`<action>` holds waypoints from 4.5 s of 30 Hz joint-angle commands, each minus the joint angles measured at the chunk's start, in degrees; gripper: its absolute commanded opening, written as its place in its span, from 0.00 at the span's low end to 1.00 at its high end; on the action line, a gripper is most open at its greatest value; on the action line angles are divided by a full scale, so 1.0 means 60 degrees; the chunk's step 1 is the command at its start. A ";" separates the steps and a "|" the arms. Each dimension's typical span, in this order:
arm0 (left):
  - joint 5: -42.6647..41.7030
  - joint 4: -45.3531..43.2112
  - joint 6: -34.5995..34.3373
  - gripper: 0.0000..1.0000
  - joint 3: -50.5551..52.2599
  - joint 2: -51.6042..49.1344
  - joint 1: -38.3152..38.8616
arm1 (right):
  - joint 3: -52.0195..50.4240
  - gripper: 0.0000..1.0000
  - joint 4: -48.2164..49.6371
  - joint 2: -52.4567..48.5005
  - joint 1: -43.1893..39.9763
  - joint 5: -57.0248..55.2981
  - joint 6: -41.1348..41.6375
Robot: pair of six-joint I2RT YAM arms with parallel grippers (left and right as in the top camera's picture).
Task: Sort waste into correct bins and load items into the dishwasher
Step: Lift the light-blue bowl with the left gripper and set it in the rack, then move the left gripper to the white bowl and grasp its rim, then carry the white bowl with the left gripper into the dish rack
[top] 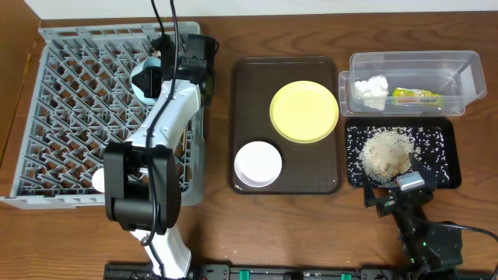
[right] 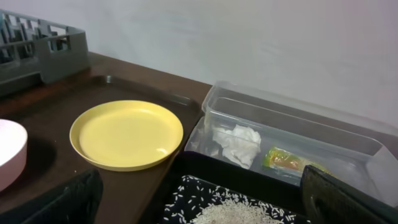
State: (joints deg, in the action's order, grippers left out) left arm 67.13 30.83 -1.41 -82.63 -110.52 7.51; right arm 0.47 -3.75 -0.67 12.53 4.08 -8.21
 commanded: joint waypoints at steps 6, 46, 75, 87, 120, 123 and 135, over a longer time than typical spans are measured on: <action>0.1140 -0.0120 0.0018 0.07 0.0011 -0.0051 0.0069 | -0.0025 0.99 -0.0022 0.0058 0.0084 0.0004 -0.0106; -1.2437 0.3829 -0.2215 0.60 0.0798 0.2692 0.1861 | -0.0025 0.99 -0.0022 0.0055 0.0084 0.0004 -0.0109; -1.4043 0.0841 -0.2750 0.47 0.5125 0.2557 0.1745 | -0.0025 0.99 -0.0022 0.0055 0.0084 0.0004 -0.0109; -1.4692 -0.0951 -0.2776 0.08 0.5606 0.2670 0.1978 | -0.0025 0.99 -0.0022 0.0055 0.0084 0.0004 -0.0109; 0.0747 0.2860 -0.2295 0.08 0.4076 0.4900 0.0841 | -0.0025 0.99 -0.0022 0.0055 0.0084 0.0004 -0.0109; 0.0743 0.2856 -0.2324 0.07 0.4076 0.4477 0.0841 | -0.0025 0.99 -0.0022 0.0055 0.0084 0.0004 -0.0109; 0.0135 0.2856 -0.2579 0.08 0.4262 0.3362 0.1104 | -0.0025 0.99 -0.0022 0.0055 0.0084 0.0004 -0.0109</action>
State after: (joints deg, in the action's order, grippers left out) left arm 67.83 47.77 -15.25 -57.82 -89.34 13.93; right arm 0.45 -3.75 -0.69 12.53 4.08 -8.21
